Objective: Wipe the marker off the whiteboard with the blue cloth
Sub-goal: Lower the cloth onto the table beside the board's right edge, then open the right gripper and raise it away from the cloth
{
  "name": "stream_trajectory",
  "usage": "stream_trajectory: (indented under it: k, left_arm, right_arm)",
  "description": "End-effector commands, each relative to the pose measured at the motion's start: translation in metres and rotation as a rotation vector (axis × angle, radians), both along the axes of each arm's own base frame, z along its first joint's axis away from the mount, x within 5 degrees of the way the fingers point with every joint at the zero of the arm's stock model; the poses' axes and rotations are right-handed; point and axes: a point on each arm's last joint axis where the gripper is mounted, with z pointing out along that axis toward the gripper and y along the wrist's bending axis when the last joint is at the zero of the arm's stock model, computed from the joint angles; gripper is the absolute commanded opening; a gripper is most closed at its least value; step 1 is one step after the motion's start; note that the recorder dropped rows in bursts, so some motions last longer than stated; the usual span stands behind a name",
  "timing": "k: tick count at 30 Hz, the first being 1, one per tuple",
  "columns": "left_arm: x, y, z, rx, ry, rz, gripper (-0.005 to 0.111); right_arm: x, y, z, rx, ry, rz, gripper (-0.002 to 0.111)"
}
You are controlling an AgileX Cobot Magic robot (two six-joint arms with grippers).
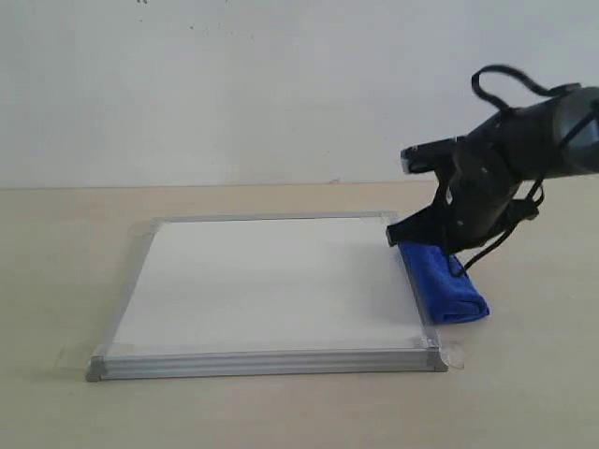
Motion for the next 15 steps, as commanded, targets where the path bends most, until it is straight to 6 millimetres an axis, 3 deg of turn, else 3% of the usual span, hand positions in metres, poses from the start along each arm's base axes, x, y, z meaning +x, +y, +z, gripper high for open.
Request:
stream_trajectory:
  k: [1,8,15]
  left_arm:
    - [0.0,-0.001,0.001,-0.016,-0.007,-0.004,0.004]
    - [0.0,-0.001,0.001,-0.016,-0.007,-0.004,0.004]
    - [0.0,-0.001,0.001,-0.016,-0.007,-0.004,0.004]
  right_arm:
    - [-0.023,-0.009,0.057,-0.022,-0.059,0.008,0.001]
    - [-0.092,-0.008,0.09,-0.01,-0.082,0.079,0.001]
    - [-0.157,-0.019,0.095,0.095,-0.03,0.045,0.001]
